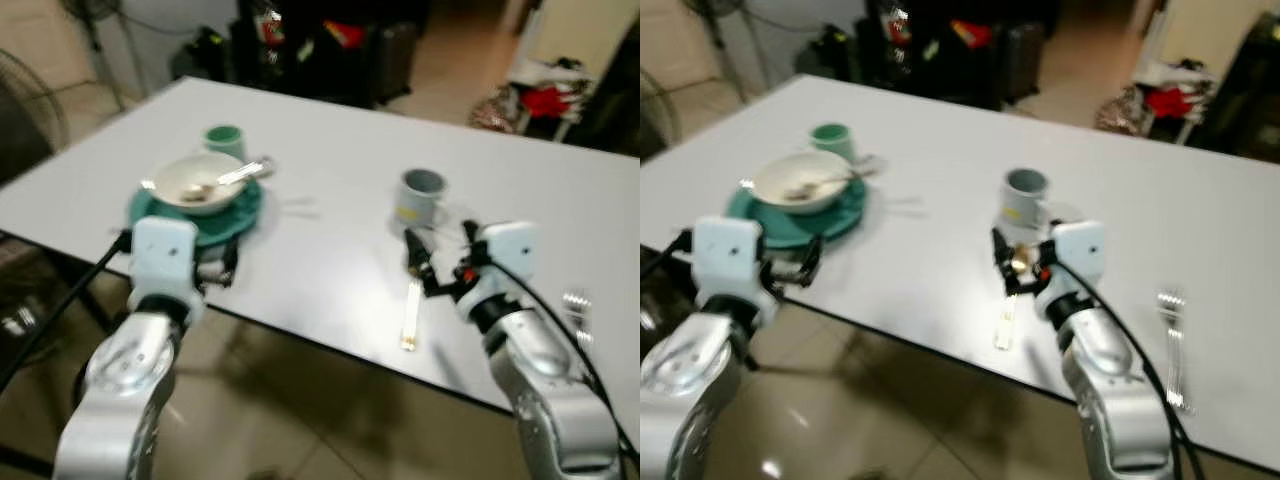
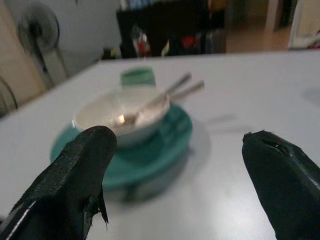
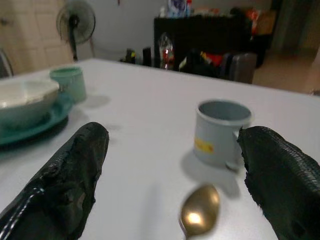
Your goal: Setting the table
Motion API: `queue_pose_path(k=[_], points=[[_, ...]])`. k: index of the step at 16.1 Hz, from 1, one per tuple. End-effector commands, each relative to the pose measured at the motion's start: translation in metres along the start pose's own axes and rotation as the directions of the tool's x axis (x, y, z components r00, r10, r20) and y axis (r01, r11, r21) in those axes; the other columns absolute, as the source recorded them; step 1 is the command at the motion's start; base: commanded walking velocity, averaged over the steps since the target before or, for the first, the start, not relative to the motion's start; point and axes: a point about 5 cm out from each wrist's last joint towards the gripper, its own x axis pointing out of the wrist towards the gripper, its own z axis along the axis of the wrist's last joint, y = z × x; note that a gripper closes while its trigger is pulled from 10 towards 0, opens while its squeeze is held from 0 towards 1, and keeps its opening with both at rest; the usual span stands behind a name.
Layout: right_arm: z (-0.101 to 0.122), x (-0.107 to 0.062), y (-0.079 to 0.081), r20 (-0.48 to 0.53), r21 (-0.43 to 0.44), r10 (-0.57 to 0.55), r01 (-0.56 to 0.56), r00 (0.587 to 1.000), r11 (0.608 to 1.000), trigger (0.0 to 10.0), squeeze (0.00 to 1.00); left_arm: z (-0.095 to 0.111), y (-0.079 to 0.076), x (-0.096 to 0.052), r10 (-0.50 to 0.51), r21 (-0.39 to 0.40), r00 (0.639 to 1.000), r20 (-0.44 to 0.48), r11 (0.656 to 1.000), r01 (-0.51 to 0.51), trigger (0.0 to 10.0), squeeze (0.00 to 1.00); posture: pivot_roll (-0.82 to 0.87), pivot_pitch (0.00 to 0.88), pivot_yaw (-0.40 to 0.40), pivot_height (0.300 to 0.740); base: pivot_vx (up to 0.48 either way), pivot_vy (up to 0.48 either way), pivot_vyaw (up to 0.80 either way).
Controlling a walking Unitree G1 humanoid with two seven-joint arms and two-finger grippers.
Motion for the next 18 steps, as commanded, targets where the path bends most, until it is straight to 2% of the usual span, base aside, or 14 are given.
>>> queue_pose_path(k=[1,3,5,9,12,18], points=[[0.001,0.001,-0.002,0.009,0.014,-0.014,0.014,1.0,1.0,10.0,1.0,-0.005,0.001,0.0,0.01,0.007,1.0,-0.019,1.0,-0.01,10.0,1.0,-0.01,0.0,0.001,0.74,0.0,0.0,0.8],[-0.001,0.001,-0.004,0.004,0.037,-0.038,0.038,0.999,0.999,10.0,1.0,-0.005,0.0,0.002,-0.001,0.01,1.0,-0.022,1.0,0.001,10.0,1.0,-0.01,0.0,0.0,0.74,0.0,0.0,0.8],[-0.004,0.001,-0.002,0.005,0.04,-0.04,0.04,0.999,0.998,10.0,1.0,-0.006,0.0,0.003,-0.008,0.015,1.0,-0.023,1.0,0.008,10.0,1.0,-0.02,0.0,0.006,0.74,0.0,0.422,0.8],[-0.005,0.001,0.001,0.008,0.073,-0.046,0.046,0.999,0.996,10.0,1.0,-0.006,0.001,0.004,-0.017,0.023,1.0,-0.021,1.0,0.017,10.0,1.0,-0.01,0.0,0.008,0.74,0.0,0.42,0.0],[-0.005,0.004,0.005,0.022,0.123,-0.012,0.009,1.0,0.992,10.0,1.0,-0.005,0.001,0.004,-0.017,0.026,1.0,-0.017,0.999,0.018,10.0,1.0,0.0,0.0,0.003,0.74,0.0,0.421,0.0],[-0.008,0.006,0.007,-0.016,0.118,0.011,-0.009,1.0,0.993,10.0,1.0,-0.006,0.001,0.003,-0.014,0.013,1.0,-0.027,1.0,0.014,10.0,1.0,0.0,0.0,0.0,0.74,0.0,0.418,0.0]])
